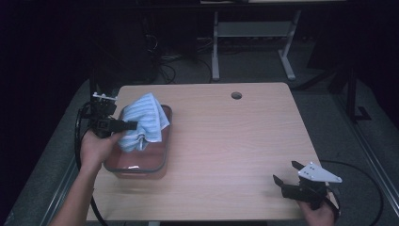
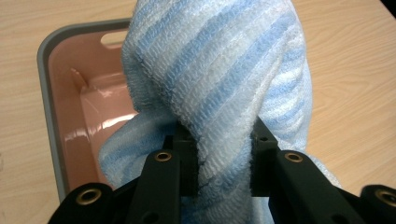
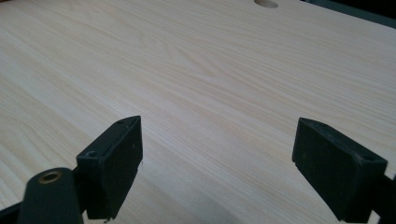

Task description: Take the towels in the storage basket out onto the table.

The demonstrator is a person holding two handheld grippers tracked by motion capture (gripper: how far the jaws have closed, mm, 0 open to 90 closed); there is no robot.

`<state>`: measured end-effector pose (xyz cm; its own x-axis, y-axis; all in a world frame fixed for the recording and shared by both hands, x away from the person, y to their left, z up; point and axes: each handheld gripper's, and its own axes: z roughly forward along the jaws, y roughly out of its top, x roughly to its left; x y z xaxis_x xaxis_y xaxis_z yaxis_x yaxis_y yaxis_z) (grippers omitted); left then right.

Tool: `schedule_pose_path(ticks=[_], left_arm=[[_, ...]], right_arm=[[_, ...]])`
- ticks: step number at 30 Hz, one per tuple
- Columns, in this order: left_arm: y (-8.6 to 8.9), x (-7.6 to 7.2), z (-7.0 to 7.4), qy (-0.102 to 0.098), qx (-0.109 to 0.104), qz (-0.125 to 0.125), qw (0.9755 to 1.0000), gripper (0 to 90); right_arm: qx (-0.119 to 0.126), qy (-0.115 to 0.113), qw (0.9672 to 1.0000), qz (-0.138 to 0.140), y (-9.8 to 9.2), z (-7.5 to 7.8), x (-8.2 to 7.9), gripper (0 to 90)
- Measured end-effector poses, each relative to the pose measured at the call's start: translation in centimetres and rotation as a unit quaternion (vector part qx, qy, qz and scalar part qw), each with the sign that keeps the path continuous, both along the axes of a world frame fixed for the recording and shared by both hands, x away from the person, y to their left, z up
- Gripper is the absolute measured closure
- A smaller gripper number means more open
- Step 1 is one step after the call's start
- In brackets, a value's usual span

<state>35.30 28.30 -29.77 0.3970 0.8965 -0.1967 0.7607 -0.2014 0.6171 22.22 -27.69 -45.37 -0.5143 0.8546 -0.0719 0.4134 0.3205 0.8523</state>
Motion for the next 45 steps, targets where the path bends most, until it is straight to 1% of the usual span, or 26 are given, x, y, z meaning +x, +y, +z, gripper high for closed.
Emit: schedule_pose_path(ticks=[3, 8, 9, 10, 13, 14, 18, 19, 21, 24, 27, 29, 33, 38, 40, 41, 43, 45], left_arm=[[-0.3, 0.1, 0.4, -0.003, -0.005, -0.005, 1.0000, 70.8], [-1.0, 0.1, 0.9, -0.009, -0.011, -0.014, 0.9998, 70.8], [-1.1, 0.1, 1.0, -0.008, -0.016, -0.015, 0.9997, 70.8], [-1.2, 0.1, 1.1, -0.008, -0.017, -0.018, 0.9997, 70.8], [-1.7, 0.0, 1.5, -0.011, -0.011, -0.024, 0.9996, 70.8], [-1.9, 0.1, 1.6, -0.010, -0.009, -0.026, 0.9996, 70.8], [-2.4, 0.2, 1.9, -0.014, -0.012, -0.028, 0.9994, 70.8], [-2.6, 0.2, 2.0, -0.016, -0.014, -0.031, 0.9993, 70.8], [-3.1, 0.2, 2.0, -0.015, -0.011, -0.040, 0.9990, 70.8], [-3.8, 0.3, 2.0, -0.018, -0.011, -0.043, 0.9988, 70.7], [-4.5, 0.4, 2.0, -0.016, -0.014, -0.050, 0.9985, 70.7], [-5.0, 0.5, 1.9, -0.015, -0.014, -0.055, 0.9983, 70.7], [-5.8, 0.9, 1.7, -0.013, -0.014, -0.061, 0.9980, 70.7], [-6.8, 1.2, 1.5, -0.009, -0.013, -0.071, 0.9973, 70.7], [-7.2, 1.3, 1.4, -0.008, -0.015, -0.071, 0.9973, 70.7], [-7.4, 1.3, 1.4, -0.009, -0.016, -0.073, 0.9972, 70.7], [-7.8, 1.3, 1.3, -0.009, -0.018, -0.076, 0.9969, 70.7], [-8.2, 1.5, 1.2, -0.008, -0.017, -0.080, 0.9966, 70.7]], right_arm=[[0.002, -0.003, 1.0000, -0.005, -0.2, 0.1, 0.0, 15.6], [0.004, -0.001, 1.0000, -0.009, -0.3, 0.1, 0.0, 15.6], [0.003, -0.001, 1.0000, -0.009, -0.3, 0.1, -0.1, 15.7], [0.001, -0.005, 1.0000, -0.007, -0.4, 0.1, -0.1, 15.7], [0.004, -0.004, 0.9999, -0.011, -0.4, 0.2, -0.1, 15.6], [0.002, -0.003, 1.0000, -0.007, -0.4, 0.2, 0.0, 15.6], [-0.001, -0.006, 1.0000, -0.005, -0.3, 0.3, 0.0, 15.7], [-0.002, -0.007, 1.0000, -0.005, -0.3, 0.4, -0.1, 15.6], [0.000, -0.006, 1.0000, -0.007, -0.4, 0.3, 0.0, 15.7], [0.002, -0.003, 1.0000, -0.007, -0.4, 0.3, -0.1, 15.6], [-0.001, -0.007, 1.0000, -0.006, -0.5, 0.4, -0.1, 15.6], [0.003, -0.008, 0.9999, -0.008, -0.6, 0.4, -0.2, 15.6], [0.006, -0.004, 0.9999, -0.010, -0.6, 0.3, -0.1, 15.6], [0.006, -0.006, 0.9999, -0.009, -0.6, 0.4, -0.1, 15.5], [0.007, -0.004, 0.9999, -0.008, -0.6, 0.3, 0.0, 15.1], [0.006, -0.001, 0.9999, -0.008, -0.6, 0.3, 0.0, 15.1], [0.001, -0.003, 1.0000, -0.006, -0.6, 0.2, 0.0, 15.1], [0.005, -0.002, 0.9999, -0.009, -0.6, 0.3, 0.0, 15.1]])
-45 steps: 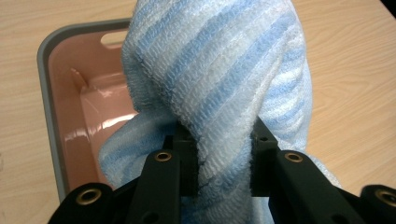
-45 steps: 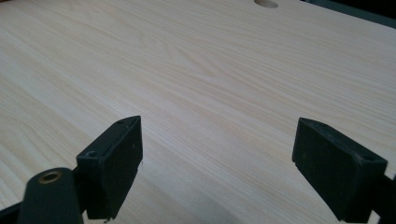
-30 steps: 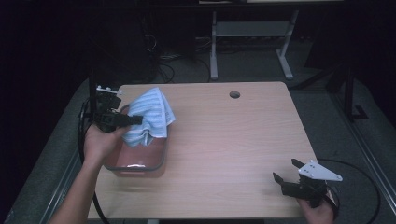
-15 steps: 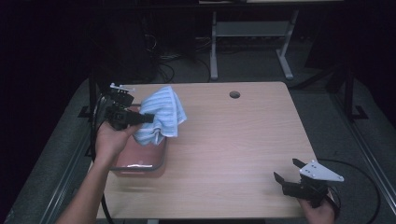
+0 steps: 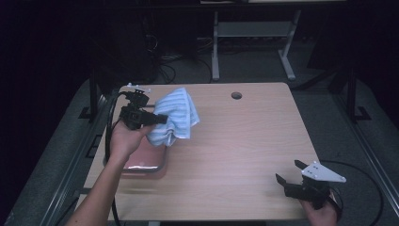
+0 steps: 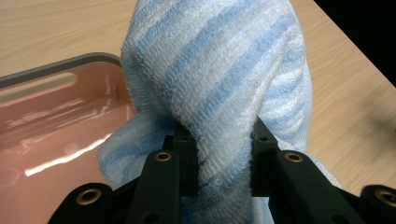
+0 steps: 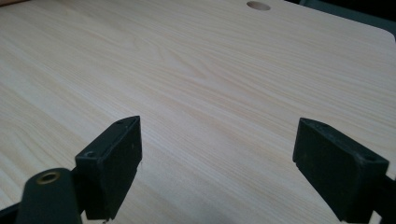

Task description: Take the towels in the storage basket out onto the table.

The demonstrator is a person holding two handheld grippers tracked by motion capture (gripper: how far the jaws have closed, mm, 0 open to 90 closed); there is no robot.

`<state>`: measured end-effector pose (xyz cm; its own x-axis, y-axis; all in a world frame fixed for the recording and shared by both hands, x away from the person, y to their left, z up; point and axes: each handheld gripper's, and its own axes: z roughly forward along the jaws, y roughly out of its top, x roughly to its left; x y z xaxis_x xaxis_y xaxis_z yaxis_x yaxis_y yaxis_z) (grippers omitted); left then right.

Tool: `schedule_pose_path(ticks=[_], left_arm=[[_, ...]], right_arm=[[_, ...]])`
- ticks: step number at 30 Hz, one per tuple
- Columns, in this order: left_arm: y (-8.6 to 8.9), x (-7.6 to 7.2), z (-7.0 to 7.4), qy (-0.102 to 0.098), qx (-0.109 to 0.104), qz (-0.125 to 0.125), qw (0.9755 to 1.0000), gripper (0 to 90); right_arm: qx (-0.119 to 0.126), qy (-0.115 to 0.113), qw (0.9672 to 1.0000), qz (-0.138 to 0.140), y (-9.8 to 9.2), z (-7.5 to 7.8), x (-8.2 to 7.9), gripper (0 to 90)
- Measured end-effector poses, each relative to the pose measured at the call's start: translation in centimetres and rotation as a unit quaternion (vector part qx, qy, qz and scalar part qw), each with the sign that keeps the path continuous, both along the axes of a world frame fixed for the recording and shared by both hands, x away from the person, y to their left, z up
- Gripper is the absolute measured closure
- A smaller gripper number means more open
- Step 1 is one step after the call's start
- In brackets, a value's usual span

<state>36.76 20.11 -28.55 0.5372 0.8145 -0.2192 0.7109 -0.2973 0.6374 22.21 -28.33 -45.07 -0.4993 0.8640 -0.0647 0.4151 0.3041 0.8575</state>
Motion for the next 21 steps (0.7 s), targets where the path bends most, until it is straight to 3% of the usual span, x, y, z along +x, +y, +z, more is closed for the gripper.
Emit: schedule_pose_path(ticks=[21], left_arm=[[-4.1, 1.3, -1.1, 0.011, 0.002, -0.037, 0.9993, 70.8]], right_arm=[[0.003, 0.003, 1.0000, -0.001, -0.2, -0.3, 0.2, 15.1]])
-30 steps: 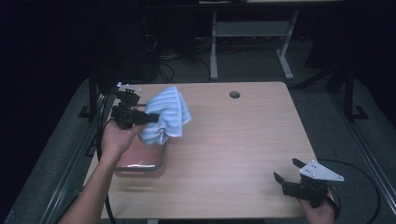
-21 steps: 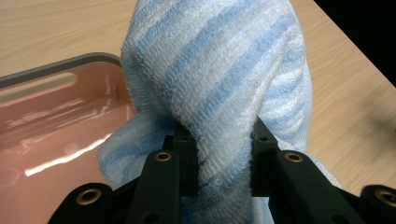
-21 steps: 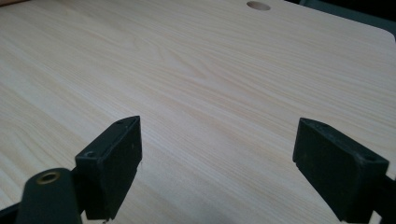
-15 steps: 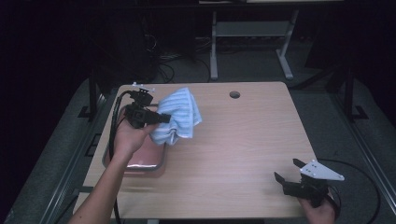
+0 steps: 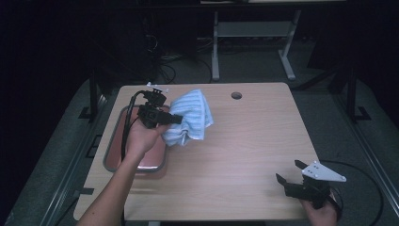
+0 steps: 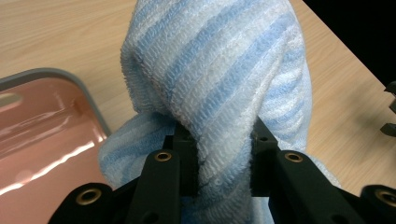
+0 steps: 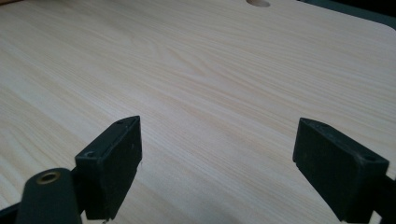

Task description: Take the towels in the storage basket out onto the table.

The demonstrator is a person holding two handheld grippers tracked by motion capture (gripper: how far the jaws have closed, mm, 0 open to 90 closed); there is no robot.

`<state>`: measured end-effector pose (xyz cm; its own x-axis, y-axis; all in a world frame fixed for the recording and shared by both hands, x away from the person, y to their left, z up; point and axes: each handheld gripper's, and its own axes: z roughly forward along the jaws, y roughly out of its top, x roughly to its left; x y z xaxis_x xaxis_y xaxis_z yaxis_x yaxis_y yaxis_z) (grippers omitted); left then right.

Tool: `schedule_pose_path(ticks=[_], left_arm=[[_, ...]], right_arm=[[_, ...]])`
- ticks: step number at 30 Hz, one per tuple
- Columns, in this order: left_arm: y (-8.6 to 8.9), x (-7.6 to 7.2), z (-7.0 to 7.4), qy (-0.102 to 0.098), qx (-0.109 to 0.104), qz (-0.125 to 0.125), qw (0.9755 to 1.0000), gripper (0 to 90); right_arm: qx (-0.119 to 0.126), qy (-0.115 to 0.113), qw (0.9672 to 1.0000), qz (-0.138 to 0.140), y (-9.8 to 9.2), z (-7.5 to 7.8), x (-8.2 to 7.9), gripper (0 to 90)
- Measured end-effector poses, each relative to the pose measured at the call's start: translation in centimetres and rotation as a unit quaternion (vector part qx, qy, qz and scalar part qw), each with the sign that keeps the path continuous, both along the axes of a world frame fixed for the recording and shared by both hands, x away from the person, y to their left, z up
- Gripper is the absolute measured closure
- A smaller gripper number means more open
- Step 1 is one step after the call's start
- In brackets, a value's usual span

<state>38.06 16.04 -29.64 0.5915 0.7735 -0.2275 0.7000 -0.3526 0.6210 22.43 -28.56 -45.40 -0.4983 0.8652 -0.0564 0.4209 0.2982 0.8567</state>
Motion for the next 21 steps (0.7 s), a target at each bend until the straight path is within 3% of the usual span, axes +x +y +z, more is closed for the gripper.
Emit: schedule_pose_path(ticks=[10, 21], left_arm=[[-2.2, 0.9, -0.6, 0.005, -0.002, -0.026, 0.9997, 70.9], [-4.2, 1.0, -0.9, 0.006, -0.005, -0.038, 0.9992, 70.9]], right_arm=[[0.002, 0.002, 1.0000, -0.006, -0.4, -0.2, -0.1, 15.1], [0.003, 0.001, 1.0000, -0.007, -0.4, -0.1, -0.2, 15.1]])
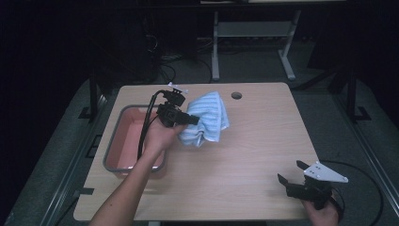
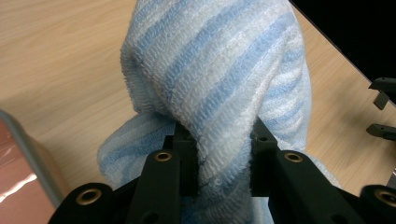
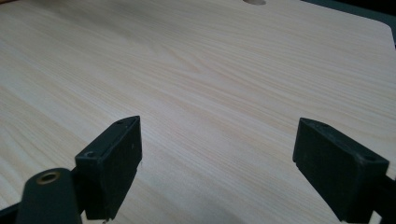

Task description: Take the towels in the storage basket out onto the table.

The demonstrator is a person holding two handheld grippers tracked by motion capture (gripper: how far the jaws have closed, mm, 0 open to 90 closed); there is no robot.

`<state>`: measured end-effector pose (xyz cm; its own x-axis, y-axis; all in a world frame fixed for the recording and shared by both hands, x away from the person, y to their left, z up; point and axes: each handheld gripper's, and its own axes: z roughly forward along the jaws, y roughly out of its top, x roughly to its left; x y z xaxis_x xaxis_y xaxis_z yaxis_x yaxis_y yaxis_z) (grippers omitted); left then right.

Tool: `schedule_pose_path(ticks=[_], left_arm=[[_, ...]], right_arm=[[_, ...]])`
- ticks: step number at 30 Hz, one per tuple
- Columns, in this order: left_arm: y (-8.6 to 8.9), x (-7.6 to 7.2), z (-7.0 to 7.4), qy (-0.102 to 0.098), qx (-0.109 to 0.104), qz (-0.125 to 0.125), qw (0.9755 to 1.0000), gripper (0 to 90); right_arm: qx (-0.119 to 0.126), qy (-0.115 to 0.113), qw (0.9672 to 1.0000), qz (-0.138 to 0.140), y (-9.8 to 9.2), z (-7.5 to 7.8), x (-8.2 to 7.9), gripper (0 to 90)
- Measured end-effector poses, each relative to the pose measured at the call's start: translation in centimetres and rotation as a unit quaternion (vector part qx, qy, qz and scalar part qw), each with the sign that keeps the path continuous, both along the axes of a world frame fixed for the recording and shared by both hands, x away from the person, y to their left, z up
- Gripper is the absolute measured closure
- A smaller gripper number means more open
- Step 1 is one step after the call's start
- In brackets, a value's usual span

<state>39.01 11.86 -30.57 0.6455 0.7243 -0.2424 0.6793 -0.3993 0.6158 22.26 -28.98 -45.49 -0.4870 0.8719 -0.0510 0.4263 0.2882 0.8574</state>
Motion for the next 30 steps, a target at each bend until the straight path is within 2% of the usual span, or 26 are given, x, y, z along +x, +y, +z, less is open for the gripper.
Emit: schedule_pose_path(ticks=[19, 30], left_arm=[[-3.3, 0.3, -1.2, 0.010, 0.000, -0.026, 0.9996, 70.8], [-5.0, 0.8, -2.7, 0.020, -0.004, -0.029, 0.9994, 70.7]], right_arm=[[0.002, -0.001, 1.0000, 0.001, -0.1, 0.1, 0.0, 15.1], [-0.001, -0.004, 1.0000, 0.002, -0.1, 0.1, 0.0, 15.1]])
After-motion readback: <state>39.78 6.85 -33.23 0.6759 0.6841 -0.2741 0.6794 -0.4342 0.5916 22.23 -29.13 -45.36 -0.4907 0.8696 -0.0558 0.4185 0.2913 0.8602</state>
